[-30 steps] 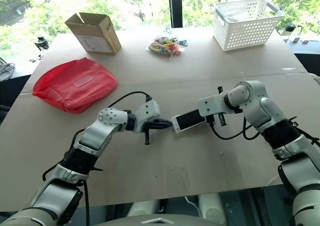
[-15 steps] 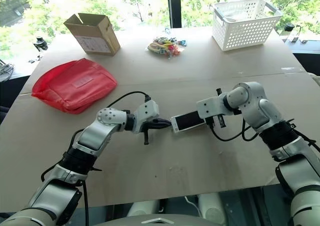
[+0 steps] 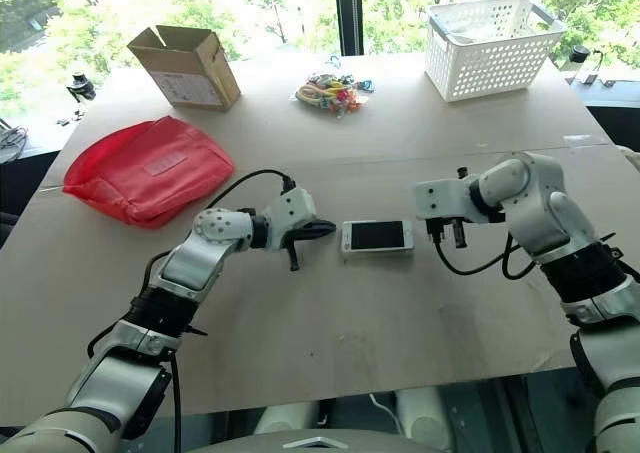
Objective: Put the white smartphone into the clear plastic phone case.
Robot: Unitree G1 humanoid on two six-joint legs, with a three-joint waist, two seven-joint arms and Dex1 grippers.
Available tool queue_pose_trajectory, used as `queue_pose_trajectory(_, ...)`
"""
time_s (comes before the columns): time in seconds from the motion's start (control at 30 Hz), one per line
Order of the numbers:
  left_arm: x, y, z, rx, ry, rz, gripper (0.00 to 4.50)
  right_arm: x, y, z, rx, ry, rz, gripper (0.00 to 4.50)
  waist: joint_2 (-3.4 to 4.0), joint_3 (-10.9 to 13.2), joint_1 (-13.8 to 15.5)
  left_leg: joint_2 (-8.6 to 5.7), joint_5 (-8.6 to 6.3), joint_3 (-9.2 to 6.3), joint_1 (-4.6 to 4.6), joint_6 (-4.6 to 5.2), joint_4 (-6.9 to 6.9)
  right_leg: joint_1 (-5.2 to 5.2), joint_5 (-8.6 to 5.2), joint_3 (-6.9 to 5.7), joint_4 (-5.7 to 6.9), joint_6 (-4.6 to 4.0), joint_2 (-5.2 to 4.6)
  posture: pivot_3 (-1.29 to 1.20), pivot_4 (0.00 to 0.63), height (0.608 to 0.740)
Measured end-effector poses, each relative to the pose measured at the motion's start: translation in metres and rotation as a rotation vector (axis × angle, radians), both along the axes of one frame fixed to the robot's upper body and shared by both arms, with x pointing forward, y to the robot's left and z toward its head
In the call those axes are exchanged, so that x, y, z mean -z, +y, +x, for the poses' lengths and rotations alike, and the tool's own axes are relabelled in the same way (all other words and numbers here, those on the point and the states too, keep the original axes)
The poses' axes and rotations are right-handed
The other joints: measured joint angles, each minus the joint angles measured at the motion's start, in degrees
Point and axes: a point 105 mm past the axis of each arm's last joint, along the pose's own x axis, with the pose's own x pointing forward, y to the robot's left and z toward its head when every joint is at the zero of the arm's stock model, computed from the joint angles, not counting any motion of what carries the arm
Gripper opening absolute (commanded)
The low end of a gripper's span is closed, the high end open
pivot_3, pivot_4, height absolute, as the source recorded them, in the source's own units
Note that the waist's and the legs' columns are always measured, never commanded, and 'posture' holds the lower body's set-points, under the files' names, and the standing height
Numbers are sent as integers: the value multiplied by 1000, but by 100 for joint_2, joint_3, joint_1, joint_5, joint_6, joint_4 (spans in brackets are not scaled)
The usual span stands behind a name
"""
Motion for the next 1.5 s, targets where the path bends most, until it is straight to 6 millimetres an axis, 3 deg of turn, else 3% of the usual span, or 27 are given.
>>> queue_pose_trajectory(0.13,-6,7,3,-25,-8,-20,0,-2,-6,2,64,-1,100,68,-2,1,-24,1,0,1,-1,0,-11,-7,0,5,1,0,-1,0,150,740)
queue_pose_trajectory(0.23,-21,-1,4,-25,-19,-144,0,-13,5,7,74,-43,358,68,-4,2,-24,6,0,-3,0,0,-11,-7,0,7,3,0,-3,0,150,740)
queue_pose_trajectory(0.33,-28,-11,1,-4,-27,-192,0,-5,16,-1,33,-26,502,68,-6,1,-12,8,0,-1,-2,0,-15,-6,0,5,-4,1,-3,0,150,740)
queue_pose_trajectory(0.47,-16,-25,-10,26,18,-220,0,23,40,-21,48,114,840,68,-6,2,-16,9,1,-1,-1,-1,-22,-13,1,16,1,1,-4,0,150,740)
queue_pose_trajectory(0.6,-11,-41,-17,67,49,-245,0,14,35,-24,42,91,994,68,-6,2,-17,0,0,1,11,0,-18,-3,4,19,5,6,-5,0,150,740)
queue_pose_trajectory(0.83,4,-59,-29,126,81,-212,0,38,23,-23,126,136,1070,68,-6,1,-60,1,0,5,16,0,-20,2,3,19,5,5,2,0,150,740)
queue_pose_trajectory(1.23,9,-40,-23,123,18,-126,0,65,21,-13,129,142,1023,68,-1,-15,-90,2,0,10,36,1,-20,12,4,29,10,5,4,0,150,740)
queue_pose_trajectory(1.5,15,-36,-23,104,38,-106,0,74,27,-3,69,127,874,68,-14,-30,-119,16,-1,45,195,3,-55,149,-2,51,-1,4,23,0,150,740)
